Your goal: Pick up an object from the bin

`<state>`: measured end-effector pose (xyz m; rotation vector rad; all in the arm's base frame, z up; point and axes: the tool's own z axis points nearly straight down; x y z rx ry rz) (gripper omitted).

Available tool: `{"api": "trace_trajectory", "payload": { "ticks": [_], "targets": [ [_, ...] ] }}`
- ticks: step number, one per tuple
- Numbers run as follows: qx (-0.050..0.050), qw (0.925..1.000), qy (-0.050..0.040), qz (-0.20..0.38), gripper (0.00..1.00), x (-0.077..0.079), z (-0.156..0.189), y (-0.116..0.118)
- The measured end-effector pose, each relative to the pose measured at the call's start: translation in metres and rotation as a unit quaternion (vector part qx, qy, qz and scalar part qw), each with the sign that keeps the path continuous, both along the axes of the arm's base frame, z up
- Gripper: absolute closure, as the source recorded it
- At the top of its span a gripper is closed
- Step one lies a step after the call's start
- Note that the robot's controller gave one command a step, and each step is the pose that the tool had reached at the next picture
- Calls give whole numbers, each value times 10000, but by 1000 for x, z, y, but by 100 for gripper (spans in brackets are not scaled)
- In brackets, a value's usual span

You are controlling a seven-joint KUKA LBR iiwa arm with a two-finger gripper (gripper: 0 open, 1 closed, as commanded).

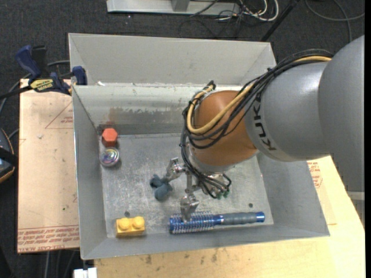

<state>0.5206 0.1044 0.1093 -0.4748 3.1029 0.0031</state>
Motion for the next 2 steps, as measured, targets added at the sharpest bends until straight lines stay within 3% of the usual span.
{"api": "trace_trajectory", "payload": {
  "ticks": [1,2],
  "targets": [
    [6,9957,-89,919,0,-12,-10,-11],
    [-13,9606,-5,2780,0,-35,20,-47]
  ]
}}
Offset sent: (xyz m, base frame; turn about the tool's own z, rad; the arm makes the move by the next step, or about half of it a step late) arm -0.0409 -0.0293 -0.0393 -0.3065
